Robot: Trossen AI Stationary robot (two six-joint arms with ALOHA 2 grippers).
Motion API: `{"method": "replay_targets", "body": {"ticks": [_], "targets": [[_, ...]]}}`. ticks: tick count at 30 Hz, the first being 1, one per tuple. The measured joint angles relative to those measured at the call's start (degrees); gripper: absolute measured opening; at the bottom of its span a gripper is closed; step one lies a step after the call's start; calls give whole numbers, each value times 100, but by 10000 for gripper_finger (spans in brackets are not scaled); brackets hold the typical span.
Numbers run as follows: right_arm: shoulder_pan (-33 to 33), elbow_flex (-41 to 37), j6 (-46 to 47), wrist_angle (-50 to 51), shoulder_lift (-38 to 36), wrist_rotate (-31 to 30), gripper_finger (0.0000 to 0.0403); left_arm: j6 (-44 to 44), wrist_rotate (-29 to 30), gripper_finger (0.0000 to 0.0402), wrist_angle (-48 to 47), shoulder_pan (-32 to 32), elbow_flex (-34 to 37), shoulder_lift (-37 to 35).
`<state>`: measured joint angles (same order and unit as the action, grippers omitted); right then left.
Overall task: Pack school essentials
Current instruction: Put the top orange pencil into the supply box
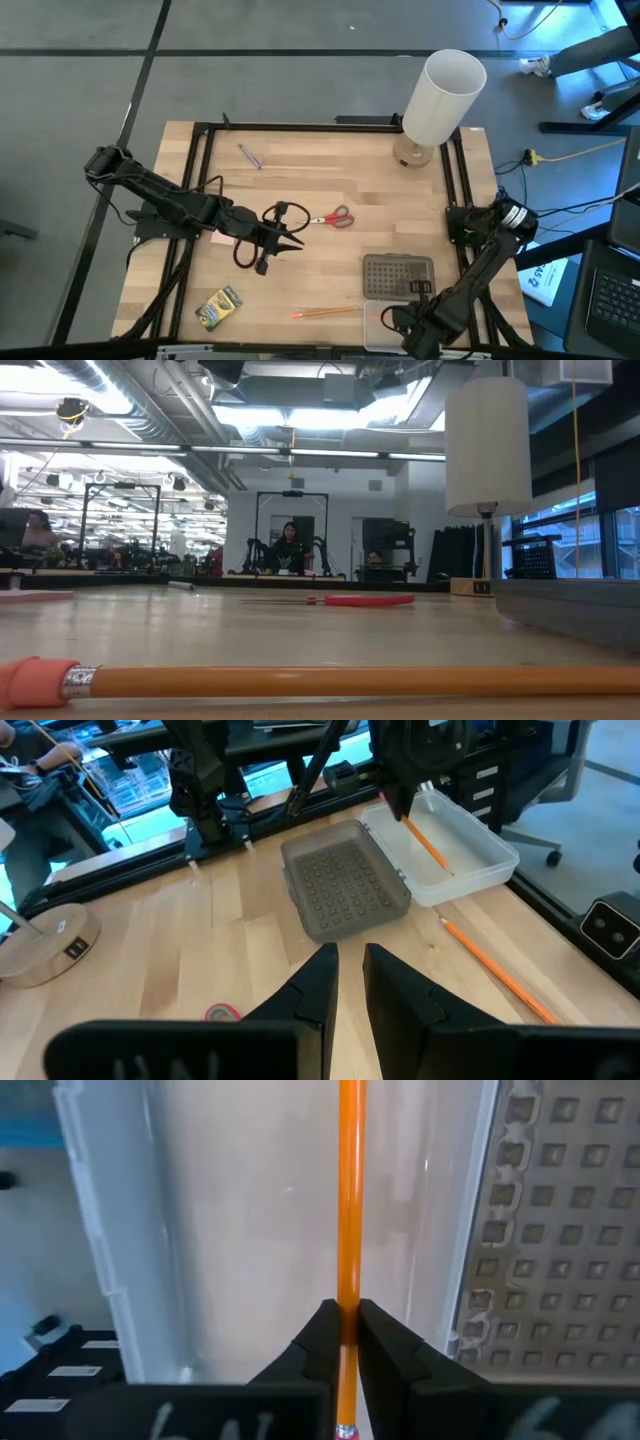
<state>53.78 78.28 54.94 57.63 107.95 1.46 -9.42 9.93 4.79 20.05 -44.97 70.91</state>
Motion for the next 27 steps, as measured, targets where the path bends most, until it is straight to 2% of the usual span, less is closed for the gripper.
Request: {"method": "replay_targets", "body": {"ticks": [12,27], "targets": [[-119,0,-431,-10,399,-35,29,-1,0,47,1,0,0,0],[-326,2,-442,-13,415,-37,29,-1,2,47,1,0,0,0]]}}
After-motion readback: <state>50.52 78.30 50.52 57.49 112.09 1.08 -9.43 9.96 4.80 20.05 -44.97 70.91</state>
